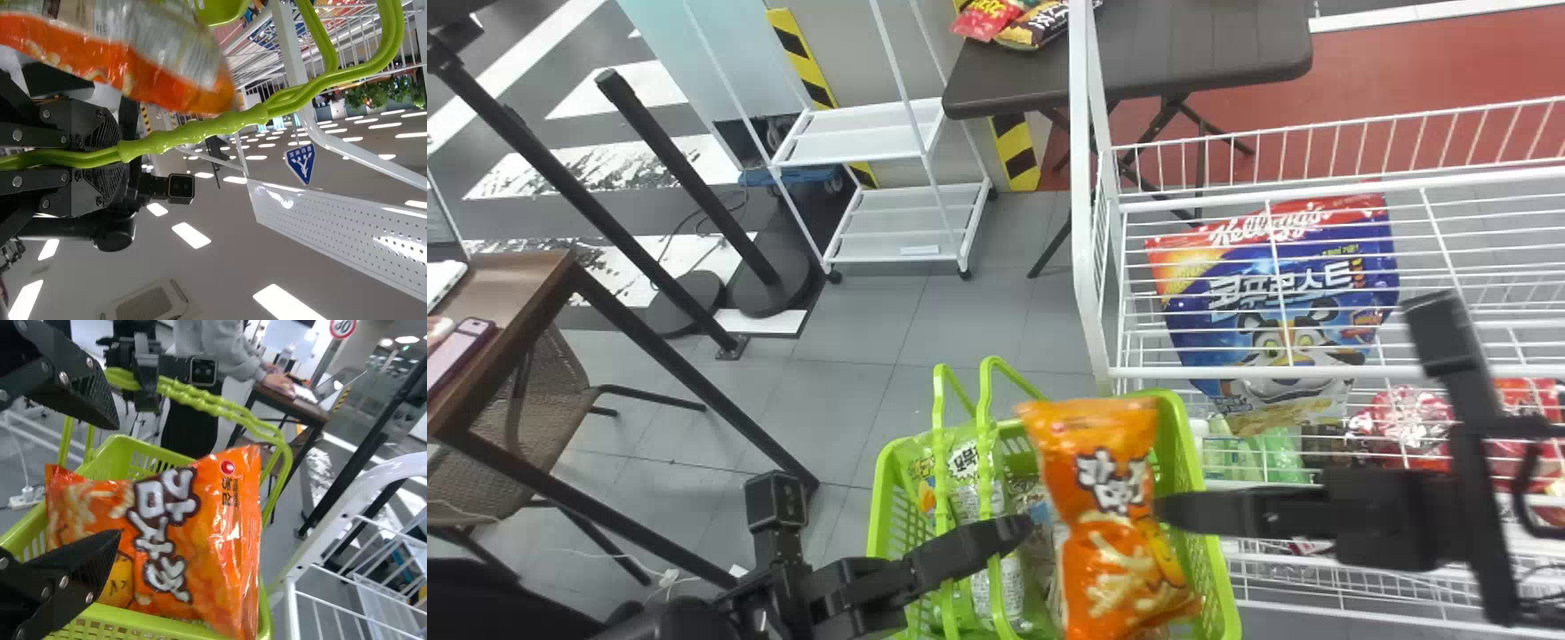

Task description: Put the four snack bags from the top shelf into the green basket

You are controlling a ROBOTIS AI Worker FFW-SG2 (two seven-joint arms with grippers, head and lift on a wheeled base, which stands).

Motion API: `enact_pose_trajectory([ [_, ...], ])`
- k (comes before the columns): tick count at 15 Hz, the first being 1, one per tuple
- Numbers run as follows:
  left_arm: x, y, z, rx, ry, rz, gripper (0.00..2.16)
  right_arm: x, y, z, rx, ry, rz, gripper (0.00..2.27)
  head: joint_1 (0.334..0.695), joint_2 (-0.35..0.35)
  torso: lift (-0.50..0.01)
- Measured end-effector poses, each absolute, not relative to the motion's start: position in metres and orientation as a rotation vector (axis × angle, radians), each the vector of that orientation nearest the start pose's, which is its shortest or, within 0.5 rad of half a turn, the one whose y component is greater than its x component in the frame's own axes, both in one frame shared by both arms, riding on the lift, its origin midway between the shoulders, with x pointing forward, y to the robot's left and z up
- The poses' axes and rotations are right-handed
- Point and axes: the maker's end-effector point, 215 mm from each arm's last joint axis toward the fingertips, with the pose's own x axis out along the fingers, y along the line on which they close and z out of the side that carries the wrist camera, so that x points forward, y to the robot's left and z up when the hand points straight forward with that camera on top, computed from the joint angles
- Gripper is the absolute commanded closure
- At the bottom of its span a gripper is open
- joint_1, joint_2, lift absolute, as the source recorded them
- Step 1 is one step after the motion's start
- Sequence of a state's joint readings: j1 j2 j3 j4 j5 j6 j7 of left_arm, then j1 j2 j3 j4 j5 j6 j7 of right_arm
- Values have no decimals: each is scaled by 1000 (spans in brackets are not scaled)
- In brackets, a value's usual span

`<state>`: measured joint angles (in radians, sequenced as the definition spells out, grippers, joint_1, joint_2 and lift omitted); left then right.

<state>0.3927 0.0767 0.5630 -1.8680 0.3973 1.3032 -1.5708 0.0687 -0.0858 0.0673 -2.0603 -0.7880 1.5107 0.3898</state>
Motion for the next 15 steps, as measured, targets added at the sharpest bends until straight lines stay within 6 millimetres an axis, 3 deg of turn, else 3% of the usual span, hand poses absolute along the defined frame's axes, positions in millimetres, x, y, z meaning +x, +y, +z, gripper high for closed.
enact_pose_trajectory([
  [2, 263, 220, -385, -1241, 594, -985, 2148, 342, 1, -373, 629, 946, 987, 46, 695, 350, 0],
  [3, 263, 219, -385, -1241, 595, -987, 2145, 364, -20, -374, 618, 868, 904, 49, 695, 350, 0],
  [5, 263, 218, -385, -1241, 596, -988, 2148, 413, -75, -386, 493, 666, 659, 53, 695, 252, 0],
  [7, 262, 218, -386, -1242, 599, -988, 2145, 440, -131, -392, 321, 490, 436, 60, 695, 156, 0],
  [9, 261, 216, -386, -1243, 602, -993, 2148, 438, -169, -389, 200, 351, 302, 60, 695, 101, 0],
  [11, 261, 213, -385, -1241, 604, -999, 2148, 427, -188, -376, 131, 243, 243, 60, 695, 45, 0],
  [13, 258, 213, -387, -1246, 609, -996, 2145, 409, -192, -358, 77, 128, 244, 60, 695, 37, 0],
  [15, 251, 213, -389, -1254, 613, -985, 2148, 393, -191, -357, 61, 81, 259, 60, 695, 39, 0],
])
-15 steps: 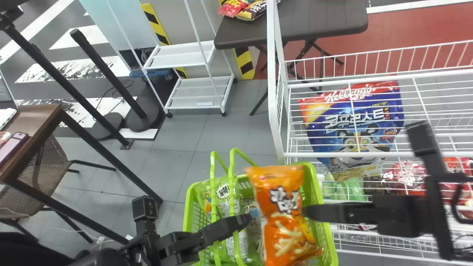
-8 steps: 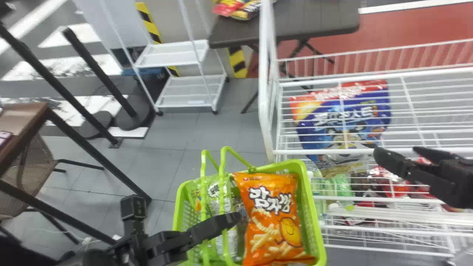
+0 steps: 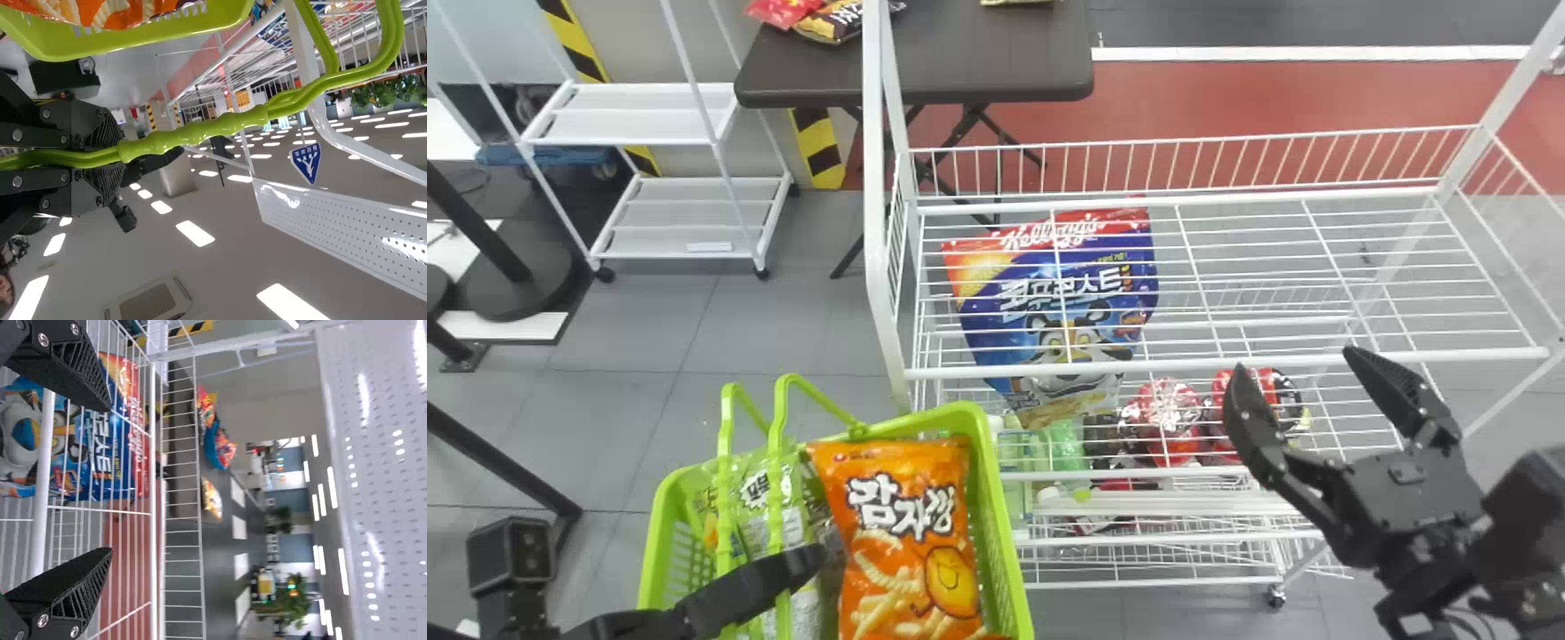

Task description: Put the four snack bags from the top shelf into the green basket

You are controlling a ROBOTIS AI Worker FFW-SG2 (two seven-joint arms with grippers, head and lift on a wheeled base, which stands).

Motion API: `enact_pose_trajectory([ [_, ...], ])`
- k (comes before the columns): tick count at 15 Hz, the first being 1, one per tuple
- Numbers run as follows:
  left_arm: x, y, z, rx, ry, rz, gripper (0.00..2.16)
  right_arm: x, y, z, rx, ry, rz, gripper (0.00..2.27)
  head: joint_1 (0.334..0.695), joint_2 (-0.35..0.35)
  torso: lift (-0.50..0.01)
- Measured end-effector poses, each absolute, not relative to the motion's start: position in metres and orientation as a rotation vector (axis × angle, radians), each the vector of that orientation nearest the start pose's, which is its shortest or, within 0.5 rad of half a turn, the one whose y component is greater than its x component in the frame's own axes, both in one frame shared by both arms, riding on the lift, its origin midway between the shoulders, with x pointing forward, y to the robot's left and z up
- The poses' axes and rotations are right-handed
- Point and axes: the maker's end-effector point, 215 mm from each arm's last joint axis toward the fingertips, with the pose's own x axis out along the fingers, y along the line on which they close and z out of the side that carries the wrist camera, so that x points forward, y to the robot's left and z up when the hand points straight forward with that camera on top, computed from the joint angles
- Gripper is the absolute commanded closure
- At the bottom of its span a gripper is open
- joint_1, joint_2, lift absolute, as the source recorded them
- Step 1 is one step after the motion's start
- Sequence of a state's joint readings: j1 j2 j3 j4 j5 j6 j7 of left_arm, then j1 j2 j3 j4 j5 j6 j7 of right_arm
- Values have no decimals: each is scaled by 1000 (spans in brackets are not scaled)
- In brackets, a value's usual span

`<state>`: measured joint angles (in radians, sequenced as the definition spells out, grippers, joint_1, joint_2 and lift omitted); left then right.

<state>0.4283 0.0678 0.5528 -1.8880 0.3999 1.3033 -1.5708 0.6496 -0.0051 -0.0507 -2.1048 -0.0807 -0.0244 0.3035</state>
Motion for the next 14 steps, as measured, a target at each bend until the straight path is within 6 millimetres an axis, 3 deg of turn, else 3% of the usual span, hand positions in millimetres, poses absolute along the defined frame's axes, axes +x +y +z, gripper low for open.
enact_pose_trajectory([
  [6, 240, 210, -390, -1257, 625, -978, 2148, 380, -191, -378, 11, 109, 273, 60, 695, 37, 0],
  [14, 233, 205, -386, -1252, 623, -982, 2148, 373, -183, -382, 19, 120, 291, 60, 695, 43, 0],
])
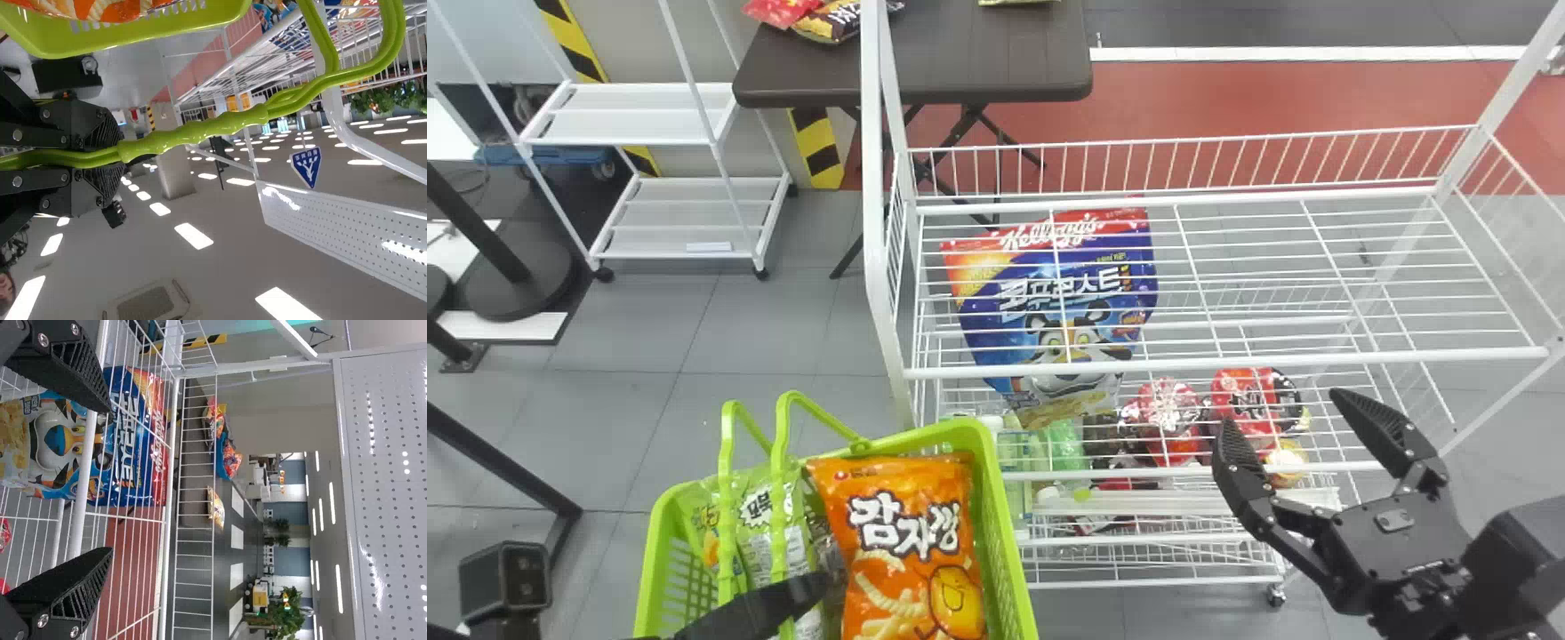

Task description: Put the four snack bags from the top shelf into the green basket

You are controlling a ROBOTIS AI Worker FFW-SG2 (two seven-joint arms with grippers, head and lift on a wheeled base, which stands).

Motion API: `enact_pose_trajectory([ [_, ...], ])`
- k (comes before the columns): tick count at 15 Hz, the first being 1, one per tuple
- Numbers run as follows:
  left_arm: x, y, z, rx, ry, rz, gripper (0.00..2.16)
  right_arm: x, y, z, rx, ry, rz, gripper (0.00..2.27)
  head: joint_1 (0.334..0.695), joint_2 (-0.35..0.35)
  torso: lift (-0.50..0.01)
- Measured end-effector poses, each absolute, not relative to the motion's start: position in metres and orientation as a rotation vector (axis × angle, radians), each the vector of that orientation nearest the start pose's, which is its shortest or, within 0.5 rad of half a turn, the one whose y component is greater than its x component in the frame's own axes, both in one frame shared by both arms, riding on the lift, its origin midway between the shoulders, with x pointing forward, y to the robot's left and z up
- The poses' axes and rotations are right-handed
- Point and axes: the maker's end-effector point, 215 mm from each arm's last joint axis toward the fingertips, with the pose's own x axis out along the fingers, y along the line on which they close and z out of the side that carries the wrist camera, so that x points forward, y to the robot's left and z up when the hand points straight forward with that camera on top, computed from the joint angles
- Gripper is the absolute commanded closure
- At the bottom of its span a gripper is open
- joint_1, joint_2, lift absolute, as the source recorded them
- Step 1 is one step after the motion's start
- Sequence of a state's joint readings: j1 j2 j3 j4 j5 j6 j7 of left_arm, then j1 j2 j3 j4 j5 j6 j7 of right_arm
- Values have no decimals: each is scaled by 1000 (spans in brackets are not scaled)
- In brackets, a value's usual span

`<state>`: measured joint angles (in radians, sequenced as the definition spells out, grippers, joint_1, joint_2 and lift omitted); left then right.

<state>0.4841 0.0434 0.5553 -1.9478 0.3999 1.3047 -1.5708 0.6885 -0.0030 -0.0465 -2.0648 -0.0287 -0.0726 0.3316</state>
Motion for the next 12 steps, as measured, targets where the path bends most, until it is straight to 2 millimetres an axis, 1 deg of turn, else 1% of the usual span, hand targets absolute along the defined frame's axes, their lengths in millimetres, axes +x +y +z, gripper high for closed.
enact_pose_trajectory([
  [5, 228, 201, -383, -1240, 623, -982, 2148, 371, -180, -380, 25, 115, 299, 60, 695, 42, 0],
  [12, 227, 198, -379, -1229, 623, -992, 2148, 366, -177, -380, 28, 113, 311, 63, 695, 43, 0],
])
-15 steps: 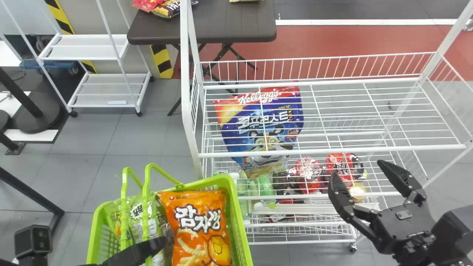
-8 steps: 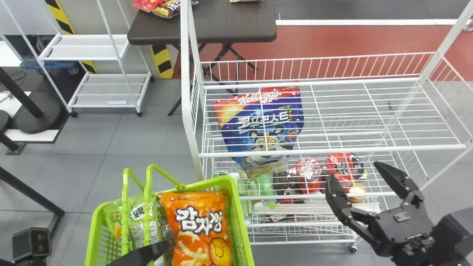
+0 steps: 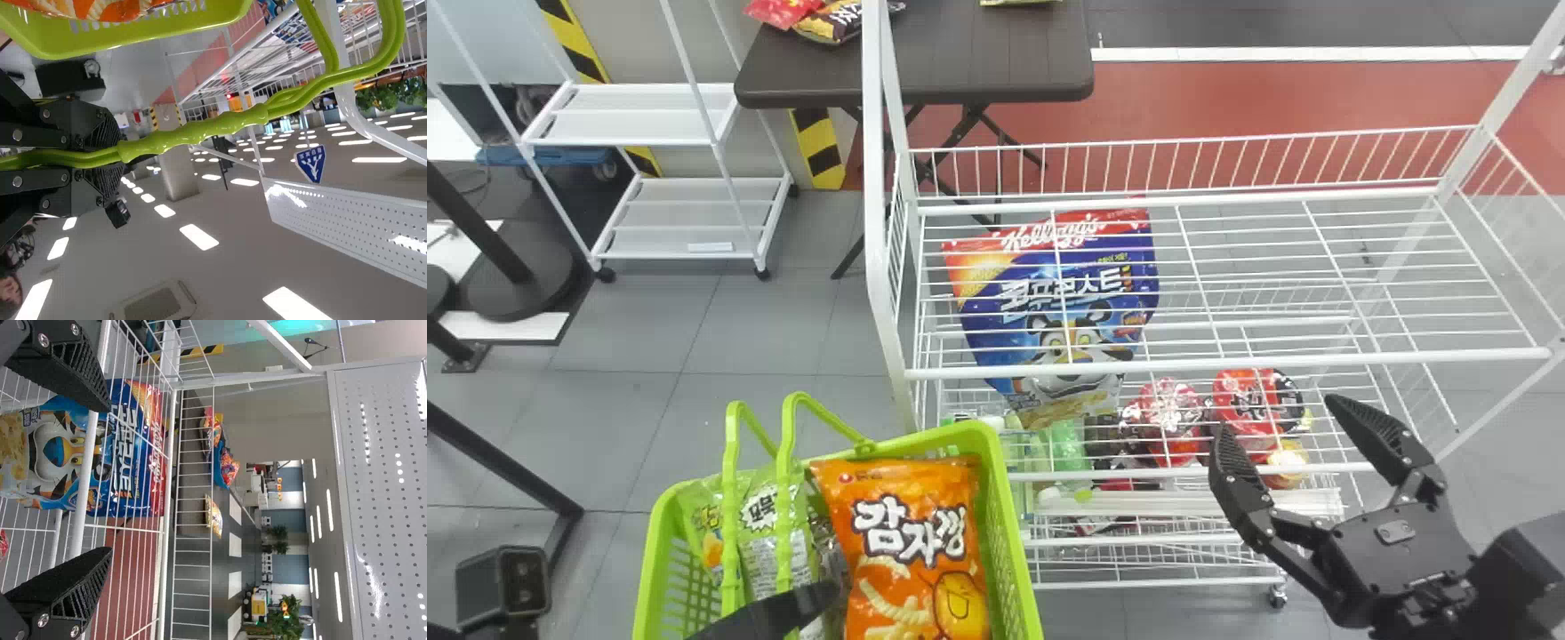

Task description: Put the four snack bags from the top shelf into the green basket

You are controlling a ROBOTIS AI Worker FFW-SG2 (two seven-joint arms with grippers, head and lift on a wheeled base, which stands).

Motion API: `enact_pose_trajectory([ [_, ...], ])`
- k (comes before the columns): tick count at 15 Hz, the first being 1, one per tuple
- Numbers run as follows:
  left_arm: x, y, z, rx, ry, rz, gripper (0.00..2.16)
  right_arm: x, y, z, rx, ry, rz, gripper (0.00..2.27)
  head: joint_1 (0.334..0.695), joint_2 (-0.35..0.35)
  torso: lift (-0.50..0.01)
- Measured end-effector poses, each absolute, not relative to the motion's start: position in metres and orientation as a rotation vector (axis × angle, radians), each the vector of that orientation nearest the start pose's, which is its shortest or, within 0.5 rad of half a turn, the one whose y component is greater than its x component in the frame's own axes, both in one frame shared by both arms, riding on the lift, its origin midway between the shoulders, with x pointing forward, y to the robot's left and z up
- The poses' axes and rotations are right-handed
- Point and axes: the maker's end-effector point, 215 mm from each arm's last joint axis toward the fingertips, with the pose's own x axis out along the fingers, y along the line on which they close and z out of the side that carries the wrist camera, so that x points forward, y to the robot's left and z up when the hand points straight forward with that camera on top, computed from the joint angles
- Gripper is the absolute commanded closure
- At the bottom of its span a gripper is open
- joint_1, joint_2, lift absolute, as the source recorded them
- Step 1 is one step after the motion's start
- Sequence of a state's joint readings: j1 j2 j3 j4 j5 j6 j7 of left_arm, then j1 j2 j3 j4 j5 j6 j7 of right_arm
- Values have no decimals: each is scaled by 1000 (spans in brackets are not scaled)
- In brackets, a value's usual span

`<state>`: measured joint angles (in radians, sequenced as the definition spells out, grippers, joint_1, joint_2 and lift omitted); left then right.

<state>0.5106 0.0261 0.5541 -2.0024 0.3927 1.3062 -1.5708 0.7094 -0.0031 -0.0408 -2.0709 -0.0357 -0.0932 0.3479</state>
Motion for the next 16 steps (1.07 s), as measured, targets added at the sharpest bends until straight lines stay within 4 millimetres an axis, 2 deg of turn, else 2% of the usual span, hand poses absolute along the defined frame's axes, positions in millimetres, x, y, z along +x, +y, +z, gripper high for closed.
enact_pose_trajectory([
  [16, 227, 198, -381, -1229, 627, -990, 2148, 365, -175, -375, 30, 98, 314, 63, 695, 45, 0],
])
